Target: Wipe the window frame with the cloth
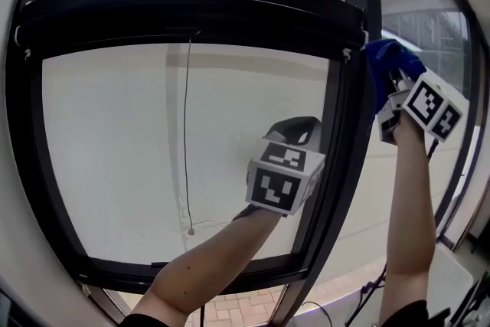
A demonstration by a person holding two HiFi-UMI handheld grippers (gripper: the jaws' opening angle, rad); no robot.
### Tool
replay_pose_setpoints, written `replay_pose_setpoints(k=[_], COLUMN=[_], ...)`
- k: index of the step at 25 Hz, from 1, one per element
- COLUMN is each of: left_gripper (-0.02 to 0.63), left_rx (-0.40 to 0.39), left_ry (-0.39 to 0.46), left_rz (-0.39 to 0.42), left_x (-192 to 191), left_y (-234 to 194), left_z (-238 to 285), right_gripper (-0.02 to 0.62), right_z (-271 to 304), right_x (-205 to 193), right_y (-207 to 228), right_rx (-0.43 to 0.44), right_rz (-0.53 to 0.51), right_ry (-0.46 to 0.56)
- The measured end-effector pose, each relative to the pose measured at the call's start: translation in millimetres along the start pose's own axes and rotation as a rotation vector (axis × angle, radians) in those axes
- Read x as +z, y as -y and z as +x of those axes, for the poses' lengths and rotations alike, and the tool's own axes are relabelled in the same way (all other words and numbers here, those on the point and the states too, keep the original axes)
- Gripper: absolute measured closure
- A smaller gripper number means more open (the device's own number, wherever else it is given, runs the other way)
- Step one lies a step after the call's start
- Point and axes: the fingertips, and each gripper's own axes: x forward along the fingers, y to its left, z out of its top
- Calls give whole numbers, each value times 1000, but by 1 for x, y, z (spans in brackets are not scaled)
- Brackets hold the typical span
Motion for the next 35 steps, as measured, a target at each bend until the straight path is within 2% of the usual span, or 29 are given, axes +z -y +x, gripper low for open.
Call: replay_pose_setpoints(k=[3,6,10,14,20,28,35], left_gripper=[615,615,615,615,614,615,615], left_rx=[-11,-21,3,45,94,131,152], left_ry=[20,4,-12,2,0,-13,-33], left_rz=[-15,-19,-26,-25,-12,12,-1], left_x=[2,-6,-16,-18,-26,-35,-46], left_y=[6,6,-4,-14,-24,-34,-38], left_z=[-2,-1,5,17,38,47,40], right_gripper=[545,544,544,545,544,545,545], right_z=[-1,2,12,31,57,68,68], right_x=[-4,-15,-30,-43,-60,-69,-69], right_y=[-2,-4,-3,-10,-8,-5,-7], right_rx=[-11,-15,6,66,98,115,122], right_rz=[-31,-40,-44,-103,-143,-167,-209], right_ry=[-36,-65,-79,-86,-105,-125,-116])
